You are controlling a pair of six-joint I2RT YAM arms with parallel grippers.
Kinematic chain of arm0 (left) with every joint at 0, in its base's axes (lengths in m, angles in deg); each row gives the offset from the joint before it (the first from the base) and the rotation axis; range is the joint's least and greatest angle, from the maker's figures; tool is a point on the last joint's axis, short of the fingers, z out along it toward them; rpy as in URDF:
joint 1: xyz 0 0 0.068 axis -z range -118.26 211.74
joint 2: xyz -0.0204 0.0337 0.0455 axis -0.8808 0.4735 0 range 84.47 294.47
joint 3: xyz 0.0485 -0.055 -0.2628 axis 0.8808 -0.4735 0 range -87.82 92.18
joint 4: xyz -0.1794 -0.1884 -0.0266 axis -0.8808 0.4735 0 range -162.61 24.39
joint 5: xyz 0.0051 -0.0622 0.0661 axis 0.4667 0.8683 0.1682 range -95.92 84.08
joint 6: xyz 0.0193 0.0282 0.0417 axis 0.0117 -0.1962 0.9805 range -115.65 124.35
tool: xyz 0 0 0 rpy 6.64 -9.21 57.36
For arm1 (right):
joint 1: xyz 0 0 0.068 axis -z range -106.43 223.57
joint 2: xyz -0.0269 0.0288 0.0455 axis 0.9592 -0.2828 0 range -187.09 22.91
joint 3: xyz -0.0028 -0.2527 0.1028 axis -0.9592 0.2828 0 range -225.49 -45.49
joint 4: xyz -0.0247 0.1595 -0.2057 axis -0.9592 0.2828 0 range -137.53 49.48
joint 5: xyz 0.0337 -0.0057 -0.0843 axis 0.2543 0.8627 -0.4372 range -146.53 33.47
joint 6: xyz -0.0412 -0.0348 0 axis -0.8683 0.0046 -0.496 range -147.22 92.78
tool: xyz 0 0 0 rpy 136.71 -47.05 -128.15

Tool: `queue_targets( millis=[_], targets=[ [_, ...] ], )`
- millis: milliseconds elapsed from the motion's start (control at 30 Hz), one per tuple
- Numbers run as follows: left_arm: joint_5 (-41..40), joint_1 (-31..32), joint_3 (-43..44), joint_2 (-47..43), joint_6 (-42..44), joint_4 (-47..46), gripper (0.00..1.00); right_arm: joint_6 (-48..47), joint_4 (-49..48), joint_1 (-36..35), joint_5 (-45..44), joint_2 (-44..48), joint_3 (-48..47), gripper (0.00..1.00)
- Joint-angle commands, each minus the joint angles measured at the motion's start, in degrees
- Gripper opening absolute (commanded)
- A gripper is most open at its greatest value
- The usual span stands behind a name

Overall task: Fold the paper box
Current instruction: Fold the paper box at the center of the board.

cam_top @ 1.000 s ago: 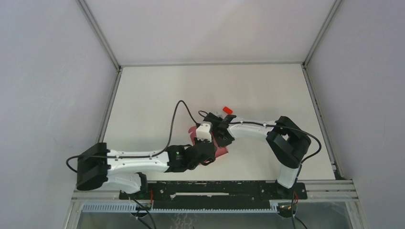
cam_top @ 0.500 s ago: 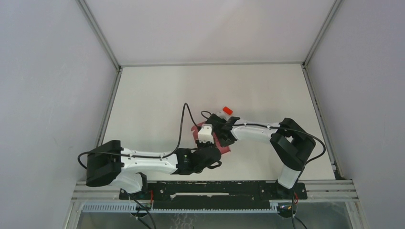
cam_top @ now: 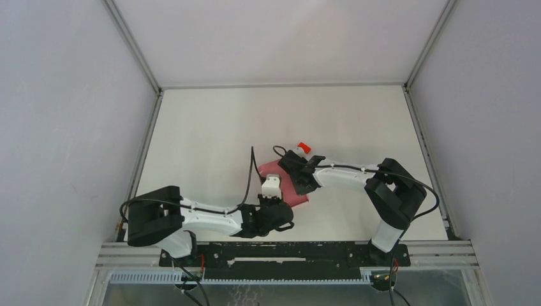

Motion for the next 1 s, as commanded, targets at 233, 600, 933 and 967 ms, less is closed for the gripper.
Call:
queue_targets(
  millis=[233,600,933,967],
  targets=[
    [1.0,-2.7,5.4,2.8,2.9,-4.8,0.00,-0.2,-1.0,-0.8,-4.3,1.7,0.7,0.22],
    [4.6,-4.1,7.9,10.5,2.8,-7.0,0.00,-1.3,-1.8,-0.1,-5.7,3.1,0.7,0.25],
    [6.5,-4.7,9.2,13.5,3.2,-7.1,0.00,-2.3,-2.4,1.0,-6.8,3.7,0.7,0.29],
    [6.6,-4.7,9.2,13.6,3.2,-7.2,0.00,-2.4,-2.4,1.0,-7.0,3.8,0.7,0.29]
  ],
)
